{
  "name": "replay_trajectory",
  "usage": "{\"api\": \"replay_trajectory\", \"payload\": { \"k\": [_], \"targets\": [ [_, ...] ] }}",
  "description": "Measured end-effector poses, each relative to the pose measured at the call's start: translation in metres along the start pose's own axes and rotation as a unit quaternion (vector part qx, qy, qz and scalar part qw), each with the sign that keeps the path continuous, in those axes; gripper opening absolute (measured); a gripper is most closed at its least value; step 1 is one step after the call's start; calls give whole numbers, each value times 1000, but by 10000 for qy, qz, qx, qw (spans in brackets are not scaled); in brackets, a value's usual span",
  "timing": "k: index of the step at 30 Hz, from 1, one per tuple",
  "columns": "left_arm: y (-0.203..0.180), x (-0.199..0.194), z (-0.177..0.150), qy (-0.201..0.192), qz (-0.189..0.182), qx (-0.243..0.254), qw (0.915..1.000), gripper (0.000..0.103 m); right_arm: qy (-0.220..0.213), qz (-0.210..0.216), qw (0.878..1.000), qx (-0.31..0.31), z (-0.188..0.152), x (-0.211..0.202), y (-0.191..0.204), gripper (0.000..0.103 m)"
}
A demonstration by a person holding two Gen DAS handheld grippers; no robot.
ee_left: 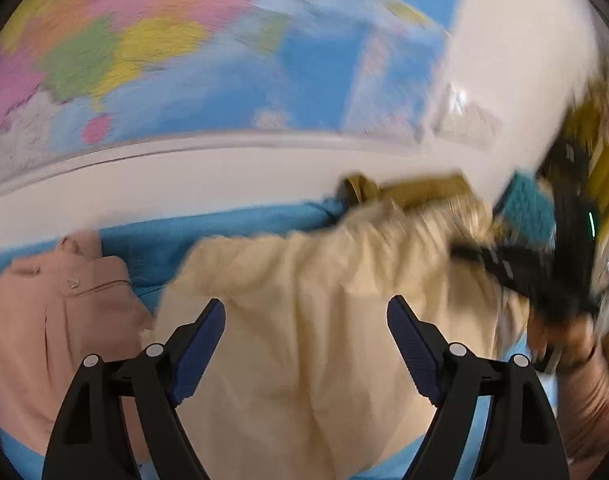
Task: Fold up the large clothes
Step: 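Open both tools and release the folded jacket onto the bed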
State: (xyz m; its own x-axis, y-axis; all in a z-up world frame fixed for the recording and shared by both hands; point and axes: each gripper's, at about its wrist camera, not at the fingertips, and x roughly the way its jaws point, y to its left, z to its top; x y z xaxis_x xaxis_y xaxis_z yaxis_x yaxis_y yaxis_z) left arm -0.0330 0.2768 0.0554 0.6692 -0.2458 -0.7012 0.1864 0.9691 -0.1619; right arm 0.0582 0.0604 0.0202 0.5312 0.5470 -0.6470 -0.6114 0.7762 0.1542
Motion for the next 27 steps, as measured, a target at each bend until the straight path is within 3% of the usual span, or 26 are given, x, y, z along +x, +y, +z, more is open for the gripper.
{"api": "replay_trajectory", "payload": {
  "k": [2, 6, 9, 10, 12, 15, 17, 18, 19, 23, 24, 25, 26, 27],
  "targets": [
    [-10, 20, -10, 265, 53, 141, 9995, 79, 265, -16, 9996, 109, -1, 25, -6, 7],
    [-7, 72, -29, 796, 611, 206, 9947, 70, 596, -136, 9981, 45, -11, 64, -11, 11],
    [8, 87, -32, 858, 582, -105, 9946, 70, 523, 146, 9981, 307, -11, 47, -21, 28],
    [10, 88, -30, 848, 566, -174, 9946, 70, 458, 152, 9985, 276, -11, 37, -21, 41],
    [16, 87, -27, 833, 597, -275, 9944, 70, 182, 121, 9997, 104, -16, 6, -20, 44],
    [15, 95, -22, 862, 739, -284, 9931, 70, 59, -170, 9994, -286, -28, -18, -20, 33],
    [10, 108, -17, 887, 870, -254, 9919, 70, 312, -558, 9972, -391, -34, -5, -24, 0],
    [9, 112, -16, 866, 969, -229, 9913, 70, 510, -922, 9932, -494, -37, 9, -33, 0],
    [7, 115, -16, 845, 1020, -218, 9910, 70, 584, -1006, 9921, -463, -38, 20, -41, 0],
    [5, 100, -17, 598, 933, -251, 9935, 70, 602, -410, 9961, 498, -43, 25, -75, 2],
    [6, 80, -22, 340, 891, -205, 9952, 70, 556, -316, 9962, 594, -43, 18, -75, 5],
    [8, 64, -28, 145, 898, -185, 9957, 73, 465, -184, 9965, 670, -44, 6, -74, 17],
    [10, 52, -32, -8, 887, -183, 9959, 77, 267, -32, 9972, 694, -48, -14, -71, 40],
    [16, 27, -43, -254, 885, -215, 9955, 78, 146, -7, 9975, 690, -51, -28, -69, 52]
  ]
}}
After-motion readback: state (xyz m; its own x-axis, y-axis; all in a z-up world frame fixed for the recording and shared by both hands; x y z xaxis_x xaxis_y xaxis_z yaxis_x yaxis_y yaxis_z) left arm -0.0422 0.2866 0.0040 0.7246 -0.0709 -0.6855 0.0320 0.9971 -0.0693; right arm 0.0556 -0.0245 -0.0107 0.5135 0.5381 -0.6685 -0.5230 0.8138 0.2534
